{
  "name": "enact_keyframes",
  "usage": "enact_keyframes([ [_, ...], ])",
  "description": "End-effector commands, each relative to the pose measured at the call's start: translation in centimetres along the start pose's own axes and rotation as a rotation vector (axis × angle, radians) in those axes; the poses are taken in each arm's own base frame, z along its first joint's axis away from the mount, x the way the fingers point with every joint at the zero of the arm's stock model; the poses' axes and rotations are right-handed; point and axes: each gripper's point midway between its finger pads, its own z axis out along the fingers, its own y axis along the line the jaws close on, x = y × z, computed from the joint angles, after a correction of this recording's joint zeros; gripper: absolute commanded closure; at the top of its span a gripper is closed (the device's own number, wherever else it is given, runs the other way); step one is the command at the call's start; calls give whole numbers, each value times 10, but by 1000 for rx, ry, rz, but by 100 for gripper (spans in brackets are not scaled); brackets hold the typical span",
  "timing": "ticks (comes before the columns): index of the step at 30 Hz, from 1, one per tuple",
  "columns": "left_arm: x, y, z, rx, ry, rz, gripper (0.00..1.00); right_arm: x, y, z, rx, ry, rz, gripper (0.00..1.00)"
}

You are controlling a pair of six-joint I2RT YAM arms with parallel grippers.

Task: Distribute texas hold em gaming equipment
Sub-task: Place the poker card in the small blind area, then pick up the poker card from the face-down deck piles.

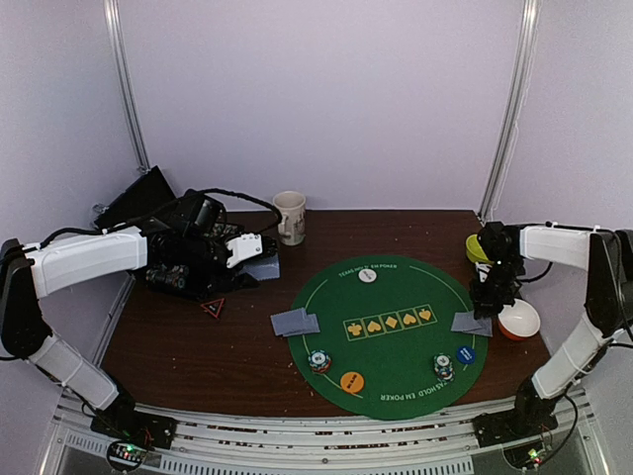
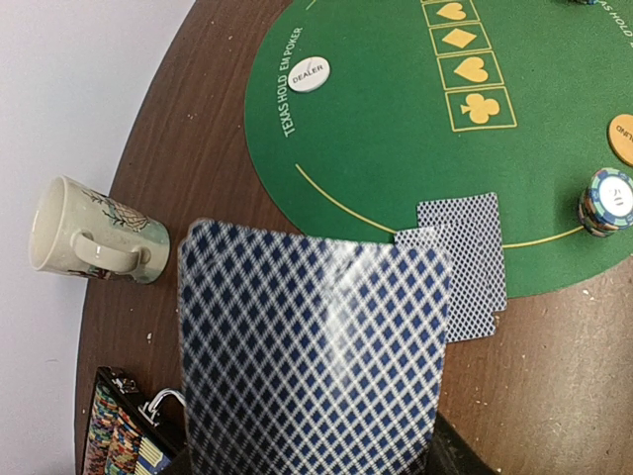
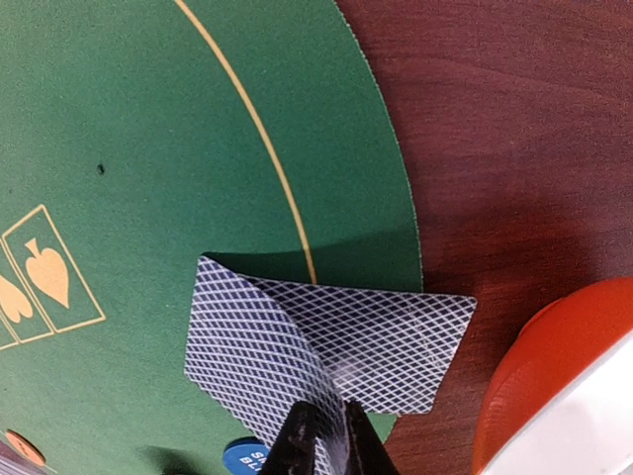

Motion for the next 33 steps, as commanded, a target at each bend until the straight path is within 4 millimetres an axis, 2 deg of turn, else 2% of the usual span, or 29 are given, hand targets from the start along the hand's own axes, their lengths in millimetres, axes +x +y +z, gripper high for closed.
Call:
enact_keyframes([
  [1,-11,6,-6,-33,-41,22,47,-8,-10,-5,60,-26,-3,87],
  [7,-11,6,-6,-31,-42,21,47,-18,-14,-18,98,-79,-5,79],
  [10,-11,6,-6,-33,-41,21,47,-18,-15,-25,117,-80,-5,70],
  [15,-11,5,-6,-31,-43,22,47,-18,-14,-37,130,-88,-13,65],
  [18,-12,5,-6,-29,-44,21,47,-27,0,-53,112,-136,-49,64],
  [19,-12,5,-7,-28,-48,21,47,-31,14,-60,83,-162,-82,64],
  [21,-13,5,-7,-25,-51,23,47,-39,59,-79,-26,-228,-195,63],
  [24,-14,4,-7,-23,-55,23,47,-39,146,-115,-274,-338,-385,63],
  [26,-15,4,-7,-21,-58,22,47,-38,212,-149,-499,-459,-489,61],
  [28,-16,4,-7,-18,-62,22,47,-31,264,-180,-692,-564,-554,59],
  [30,-17,5,-8,-20,-66,23,47,-22,306,-206,-864,-646,-596,56],
  [33,-19,4,-10,-17,-76,24,47,-9,353,-227,-1061,-722,-628,53],
])
